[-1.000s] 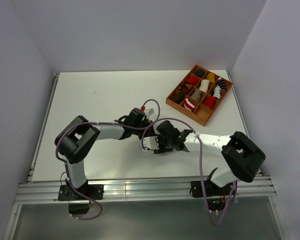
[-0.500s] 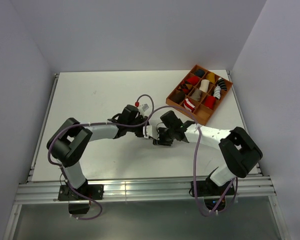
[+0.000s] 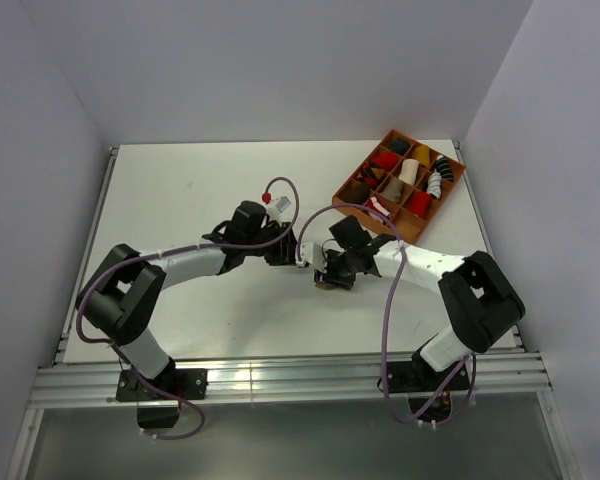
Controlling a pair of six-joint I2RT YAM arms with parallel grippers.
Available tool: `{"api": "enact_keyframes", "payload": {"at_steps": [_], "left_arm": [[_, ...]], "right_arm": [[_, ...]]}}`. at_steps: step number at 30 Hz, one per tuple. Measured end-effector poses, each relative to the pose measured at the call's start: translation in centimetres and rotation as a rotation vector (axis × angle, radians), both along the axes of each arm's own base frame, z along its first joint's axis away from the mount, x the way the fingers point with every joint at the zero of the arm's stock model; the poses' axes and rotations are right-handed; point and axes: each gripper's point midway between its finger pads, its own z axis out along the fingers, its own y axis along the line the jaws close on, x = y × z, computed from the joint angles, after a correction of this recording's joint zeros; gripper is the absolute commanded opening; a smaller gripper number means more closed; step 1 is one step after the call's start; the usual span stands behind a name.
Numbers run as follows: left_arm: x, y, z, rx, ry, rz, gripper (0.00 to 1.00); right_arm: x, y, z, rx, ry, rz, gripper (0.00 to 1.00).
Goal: Roll the socks
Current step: Pick up the sock at the center of the board.
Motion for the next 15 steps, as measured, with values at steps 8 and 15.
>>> {"api": "enact_keyframes", "payload": {"at_steps": [8, 15], "left_arm": [[0.2, 1.1, 1.9, -0.025, -0.037, 0.026, 0.32], [1.1, 2.5, 5.3, -0.075, -0.112, 0.07, 0.31]], "right_arm": [[0.9, -1.9, 0.9, -0.013, 0.076, -0.095, 0.0], [5.0, -4.2, 4.7, 0.027, 0.051, -0.237, 0.0]]}}
